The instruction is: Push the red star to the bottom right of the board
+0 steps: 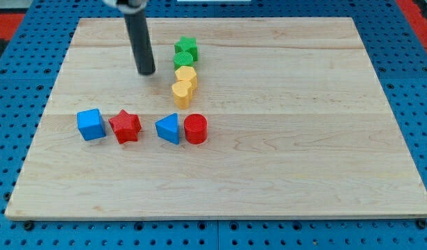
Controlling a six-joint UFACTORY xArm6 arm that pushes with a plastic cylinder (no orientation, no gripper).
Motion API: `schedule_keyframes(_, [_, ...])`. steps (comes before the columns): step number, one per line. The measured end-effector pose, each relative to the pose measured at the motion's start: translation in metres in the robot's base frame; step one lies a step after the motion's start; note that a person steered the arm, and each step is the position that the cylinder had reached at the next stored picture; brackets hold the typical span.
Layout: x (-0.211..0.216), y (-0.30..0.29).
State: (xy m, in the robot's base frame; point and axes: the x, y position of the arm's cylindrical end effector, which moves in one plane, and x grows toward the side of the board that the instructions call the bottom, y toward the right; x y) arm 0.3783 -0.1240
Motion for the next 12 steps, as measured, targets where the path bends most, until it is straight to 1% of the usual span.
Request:
schedule_keyframes(1, [0.010,-0.009])
schedule_keyframes(2, [0.036,-0.012])
schedule_keyframes(3, [0.036,-0.010])
schedule_keyframes(5, [0.089,0.001])
schedule_keyframes(6, [0.103,-0.004])
schedule_keyframes(7, [0.079,-0.027])
schedule_keyframes(8, [0.085,-0.052])
schedule_keyframes(9, [0.124,-0.070])
schedule_keyframes(11, [0.180,-0.060])
schedule_keyframes(12, [0.206,-0.092])
